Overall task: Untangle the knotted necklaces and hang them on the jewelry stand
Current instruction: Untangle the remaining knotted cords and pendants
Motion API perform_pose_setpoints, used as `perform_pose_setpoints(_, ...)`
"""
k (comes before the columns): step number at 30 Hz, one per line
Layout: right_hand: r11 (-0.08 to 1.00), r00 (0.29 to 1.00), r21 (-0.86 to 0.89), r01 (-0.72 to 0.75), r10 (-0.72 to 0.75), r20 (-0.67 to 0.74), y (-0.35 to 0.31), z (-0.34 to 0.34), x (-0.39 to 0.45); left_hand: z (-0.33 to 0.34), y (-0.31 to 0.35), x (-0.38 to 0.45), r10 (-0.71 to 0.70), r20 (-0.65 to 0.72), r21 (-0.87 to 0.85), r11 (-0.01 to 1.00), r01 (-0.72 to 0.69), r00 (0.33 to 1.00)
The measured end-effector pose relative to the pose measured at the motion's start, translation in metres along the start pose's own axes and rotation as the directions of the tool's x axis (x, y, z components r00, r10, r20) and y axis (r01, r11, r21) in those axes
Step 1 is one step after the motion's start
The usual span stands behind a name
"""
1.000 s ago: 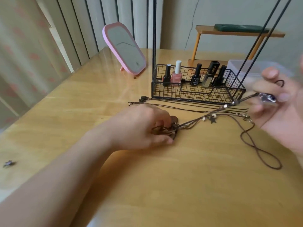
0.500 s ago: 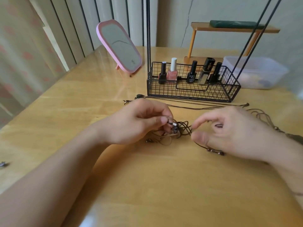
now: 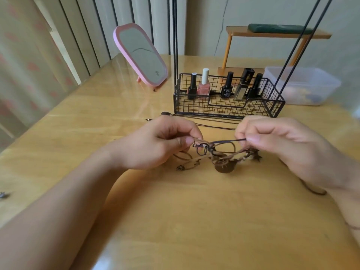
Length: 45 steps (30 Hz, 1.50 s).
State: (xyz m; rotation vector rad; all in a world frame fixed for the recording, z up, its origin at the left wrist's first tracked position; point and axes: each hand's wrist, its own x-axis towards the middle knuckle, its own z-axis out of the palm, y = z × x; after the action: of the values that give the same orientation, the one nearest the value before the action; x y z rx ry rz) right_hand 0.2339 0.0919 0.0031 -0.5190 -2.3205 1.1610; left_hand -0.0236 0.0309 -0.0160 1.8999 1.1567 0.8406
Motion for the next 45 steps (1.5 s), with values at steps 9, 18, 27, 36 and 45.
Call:
perform_pose_setpoints(9, 0.997, 0.994, 0.053, 0.064, -0.059, -0.095, -0.006, 0.006, -0.002, 0.001, 0.01, -0.003, 0.032, -0.019, 0.001, 0.999, -0.032, 0.999)
perform_pose_setpoints(18, 0.965, 0.999, 0.26, 0.038, -0.03, -0.033, -0.01, 0.005, -0.004, 0.005, 0.015, -0.005, 0.099, 0.002, 0.104, 0.99, -0.098, 0.995)
perform_pose_setpoints(27, 0.916, 0.926, -0.39, 0.091, -0.222, -0.304, -0.015, 0.0, -0.004, 0.003, 0.015, -0.007, 0.085, 0.082, 0.035, 0.995, -0.088, 0.993)
perform_pose_setpoints(36, 0.896, 0.903, -0.434, 0.1, -0.265, -0.339, 0.005, 0.028, 0.012, 0.006, 0.016, -0.004, 0.087, 0.14, -0.099, 0.992, -0.073, 0.986)
perform_pose_setpoints(45, 0.903, 0.961, -0.412, 0.121, -0.211, -0.18, 0.008, 0.035, 0.016, 0.009, 0.012, 0.0, 0.147, 0.01, -0.067, 0.987, -0.146, 0.989)
